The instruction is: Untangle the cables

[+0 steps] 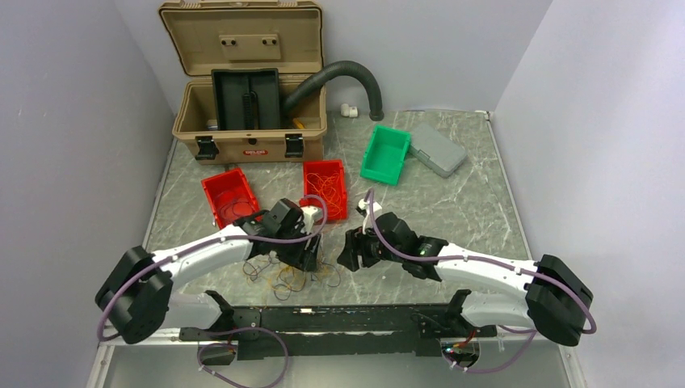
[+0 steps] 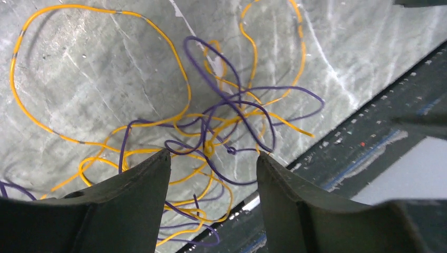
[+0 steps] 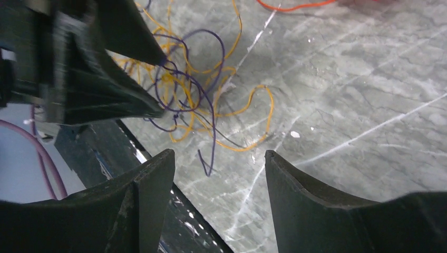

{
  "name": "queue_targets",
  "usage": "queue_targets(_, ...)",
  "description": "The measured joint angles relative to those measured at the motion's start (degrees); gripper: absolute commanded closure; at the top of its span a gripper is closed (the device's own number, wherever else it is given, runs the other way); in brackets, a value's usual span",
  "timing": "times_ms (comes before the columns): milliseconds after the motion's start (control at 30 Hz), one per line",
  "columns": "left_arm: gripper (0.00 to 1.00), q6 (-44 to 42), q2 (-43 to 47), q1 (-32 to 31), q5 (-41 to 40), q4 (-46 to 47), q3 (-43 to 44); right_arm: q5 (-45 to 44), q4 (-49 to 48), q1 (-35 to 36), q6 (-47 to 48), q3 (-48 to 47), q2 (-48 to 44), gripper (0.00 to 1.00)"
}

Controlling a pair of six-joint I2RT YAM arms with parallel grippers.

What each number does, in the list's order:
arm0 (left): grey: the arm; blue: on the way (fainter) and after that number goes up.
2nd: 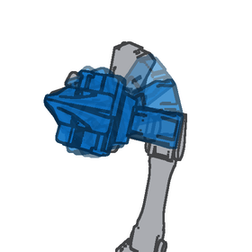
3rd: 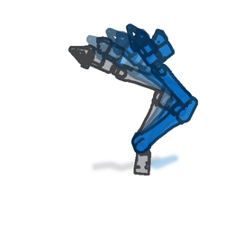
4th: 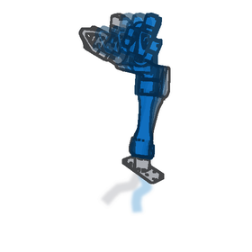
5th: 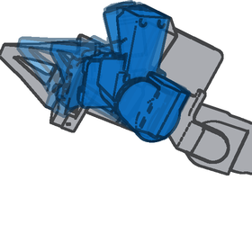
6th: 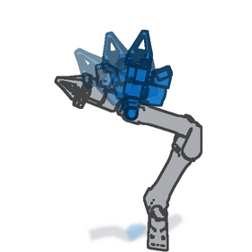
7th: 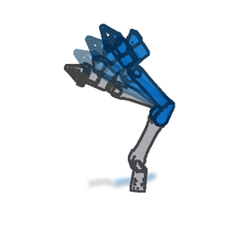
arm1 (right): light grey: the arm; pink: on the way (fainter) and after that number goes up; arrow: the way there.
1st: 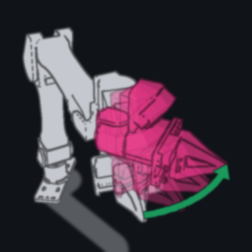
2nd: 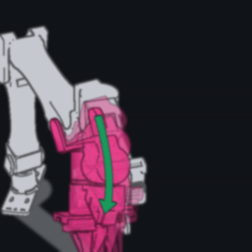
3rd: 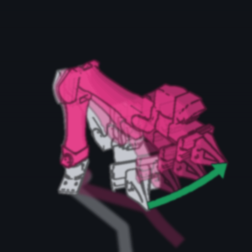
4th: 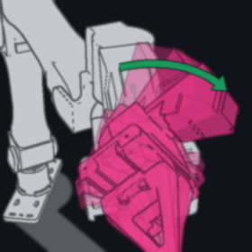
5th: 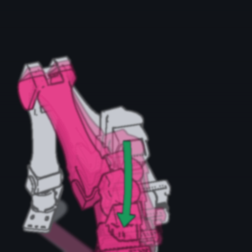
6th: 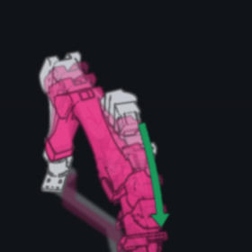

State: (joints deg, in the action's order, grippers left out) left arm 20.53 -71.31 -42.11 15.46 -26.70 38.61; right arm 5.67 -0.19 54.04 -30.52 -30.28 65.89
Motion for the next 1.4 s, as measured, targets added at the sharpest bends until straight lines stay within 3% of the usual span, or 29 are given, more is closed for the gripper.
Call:
queue_targets(33,0.46,0.1,-1.0,-0.2,-0.5,0.7,0.0,0.0,-0.8,0.1,-0.3,0.1,0.0,0.36)
queue_targets(167,0.96,0.5,-4.6,-1.3,-3.4,4.2,-1.5,-0.4,-3.7,0.1,-1.5,0.8,-0.2,0.41)
queue_targets(200,1.0,0.3,-5.2,-1.6,-4.0,5.0,-2.1,-0.7,-4.2,0.1,-1.7,1.1,-0.3,0.42)
queue_targets(367,1.0,0.0,-4.6,-4.5,-7.1,6.3,-2.6,-1.2,-5.2,0.1,-2.8,2.4,-0.8,0.4)
queue_targets(567,1.0,-1.6,7.8,-7.6,-7.8,6.9,-3.7,0.7,-7.9,0.1,-2.8,3.8,-2.6,0.31)
queue_targets(767,1.0,-2.5,13.1,-7.6,-7.4,5.6,-3.7,4.4,-12.3,0.2,-2.1,3.8,0.0,0.31)
queue_targets(1067,1.0,-3.1,13.1,-7.6,-4.0,4.4,-3.6,8.9,-19.3,0.5,-0.5,3.5,0.7,0.43)
queue_targets(1400,1.0,-3.3,15.1,-7.6,-2.2,4.6,-3.4,11.1,-25.6,0.7,-1.4,3.2,5.7,0.48)
